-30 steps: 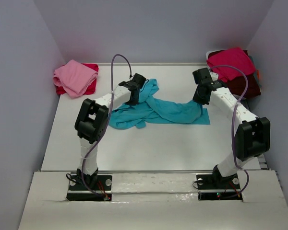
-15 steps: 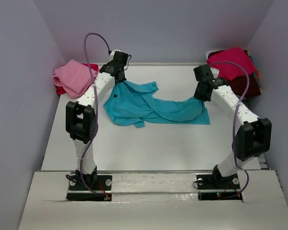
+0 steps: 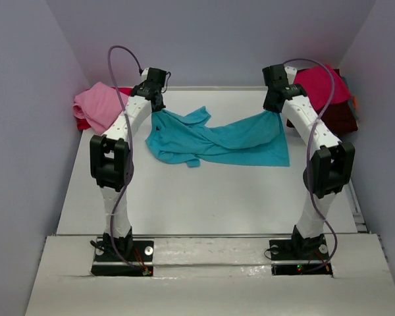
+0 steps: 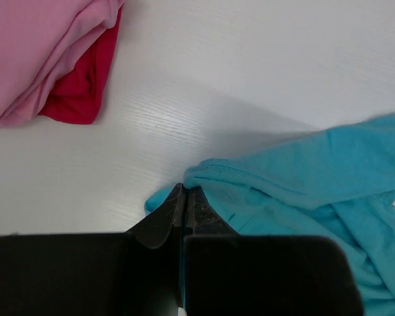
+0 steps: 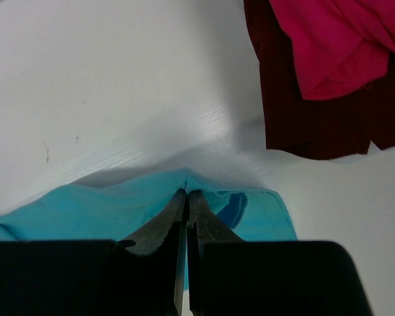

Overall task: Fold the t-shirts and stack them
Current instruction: Flatten out the tshirt

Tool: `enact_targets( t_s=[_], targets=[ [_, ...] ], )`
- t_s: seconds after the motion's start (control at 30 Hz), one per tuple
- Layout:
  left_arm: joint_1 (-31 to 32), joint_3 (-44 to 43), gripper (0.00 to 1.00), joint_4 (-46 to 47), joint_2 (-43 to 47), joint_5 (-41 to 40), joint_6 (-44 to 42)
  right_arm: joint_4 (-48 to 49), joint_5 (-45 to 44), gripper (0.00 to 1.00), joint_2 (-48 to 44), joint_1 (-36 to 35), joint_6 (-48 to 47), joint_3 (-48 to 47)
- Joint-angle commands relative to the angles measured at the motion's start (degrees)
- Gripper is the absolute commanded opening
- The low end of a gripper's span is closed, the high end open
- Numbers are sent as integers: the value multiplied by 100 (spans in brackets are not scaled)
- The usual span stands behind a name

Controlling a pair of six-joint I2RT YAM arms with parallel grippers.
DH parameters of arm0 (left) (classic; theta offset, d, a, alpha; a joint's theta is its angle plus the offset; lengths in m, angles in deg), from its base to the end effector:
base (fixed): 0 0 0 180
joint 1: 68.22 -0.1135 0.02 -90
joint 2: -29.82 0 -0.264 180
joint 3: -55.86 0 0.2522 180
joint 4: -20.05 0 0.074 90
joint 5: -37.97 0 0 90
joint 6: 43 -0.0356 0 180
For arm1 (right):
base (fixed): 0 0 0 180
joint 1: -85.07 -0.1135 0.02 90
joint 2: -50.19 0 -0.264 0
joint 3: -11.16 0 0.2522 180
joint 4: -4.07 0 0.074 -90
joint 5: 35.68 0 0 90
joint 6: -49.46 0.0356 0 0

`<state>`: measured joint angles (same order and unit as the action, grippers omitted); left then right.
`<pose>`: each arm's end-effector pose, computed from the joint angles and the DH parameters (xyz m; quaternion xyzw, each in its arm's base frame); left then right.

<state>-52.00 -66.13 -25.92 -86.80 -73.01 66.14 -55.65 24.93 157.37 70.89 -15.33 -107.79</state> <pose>0.4556 -0.1193 0.3033 -0.0988 0.8911 0.0328 0.4417 0.4068 0.0848 0.3392 0.1774 0.8900 -0.1060 0.4065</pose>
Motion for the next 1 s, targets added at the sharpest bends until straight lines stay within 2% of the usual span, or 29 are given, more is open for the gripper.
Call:
enact_targets(
  t_s=[0.0,0.17,0.3,0.43,0.67,0.83,0.9,0.93,0.97],
  targets=[
    [-234,205,6,197,113,-91,125,157,-295,7,749,46,-245,-853],
    [-559,284,6,258,17,32,231,-63,-410,7,1560,99,-280,-1846],
    [-682,477,6,530,51,347,336,25,-296,7,1719,213,-262,-2023],
    [-682,302,6,540,-176,821,424,-97,-243,7,1807,213,-315,-2225],
    [-682,214,8,794,-537,1129,662,-177,-146,7,1947,266,-570,-2225],
    [-735,-479,9,576,-958,1061,767,-265,407,7,2272,609,-386,-2674],
    [-735,-656,9,610,-1029,1217,732,-221,565,9,2430,662,-403,-2787],
    [-735,-717,10,602,-1038,1210,732,-221,574,13,2492,662,-403,-2901],
    [-735,-709,13,601,-1030,1192,767,-204,583,21,2553,662,-394,-2946]
  ],
)
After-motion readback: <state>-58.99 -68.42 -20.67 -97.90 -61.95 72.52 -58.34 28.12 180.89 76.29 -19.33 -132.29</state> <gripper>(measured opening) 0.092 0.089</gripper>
